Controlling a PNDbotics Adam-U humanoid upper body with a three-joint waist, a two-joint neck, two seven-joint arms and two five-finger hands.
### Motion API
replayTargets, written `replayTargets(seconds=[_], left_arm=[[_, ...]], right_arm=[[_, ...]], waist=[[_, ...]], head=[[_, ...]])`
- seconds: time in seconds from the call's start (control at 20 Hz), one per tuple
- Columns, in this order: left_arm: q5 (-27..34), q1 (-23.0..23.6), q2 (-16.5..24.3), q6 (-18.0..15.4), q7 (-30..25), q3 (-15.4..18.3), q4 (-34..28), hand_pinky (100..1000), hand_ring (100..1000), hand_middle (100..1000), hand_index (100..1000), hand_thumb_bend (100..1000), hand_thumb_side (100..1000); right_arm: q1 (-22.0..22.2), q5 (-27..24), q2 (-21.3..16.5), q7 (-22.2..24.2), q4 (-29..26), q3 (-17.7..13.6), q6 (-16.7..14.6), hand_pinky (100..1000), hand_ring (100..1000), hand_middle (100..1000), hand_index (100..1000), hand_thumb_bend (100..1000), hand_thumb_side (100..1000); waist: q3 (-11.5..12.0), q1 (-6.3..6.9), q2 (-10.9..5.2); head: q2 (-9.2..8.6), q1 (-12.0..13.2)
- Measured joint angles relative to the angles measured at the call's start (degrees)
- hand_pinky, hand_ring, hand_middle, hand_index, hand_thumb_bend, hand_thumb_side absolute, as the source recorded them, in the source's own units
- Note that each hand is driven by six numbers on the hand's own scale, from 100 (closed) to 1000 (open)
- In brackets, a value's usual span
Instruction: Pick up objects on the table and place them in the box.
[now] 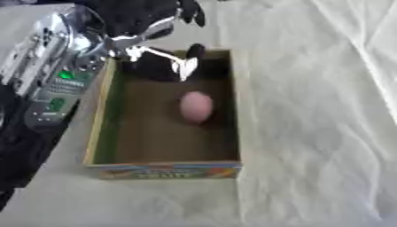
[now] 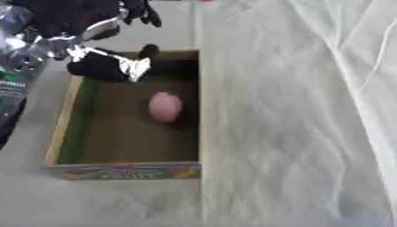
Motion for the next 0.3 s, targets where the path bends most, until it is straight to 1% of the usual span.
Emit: replayTargets(seconds=[0.15,0.3], left_arm=[[3.3,2.0,-0.1,3.2,7.6,3.6,-0.7,448,544,608,763,100,635],[9.2,4.8,-0.6,6.2,19.1,7.5,-0.9,469,537,612,770,100,683]], right_arm=[[0.0,0.0,0.0,-0.3,0.0,-0.2,-0.1,617,743,726,862,100,1000],[0.0,0.0,0.0,-0.6,0.0,-0.3,-0.1,617,743,725,862,100,1000]], waist=[[0.3,-0.12,0.0],[0.4,-0.2,0.02]], head=[[0.1,-0.1],[0.34,-0.5]])
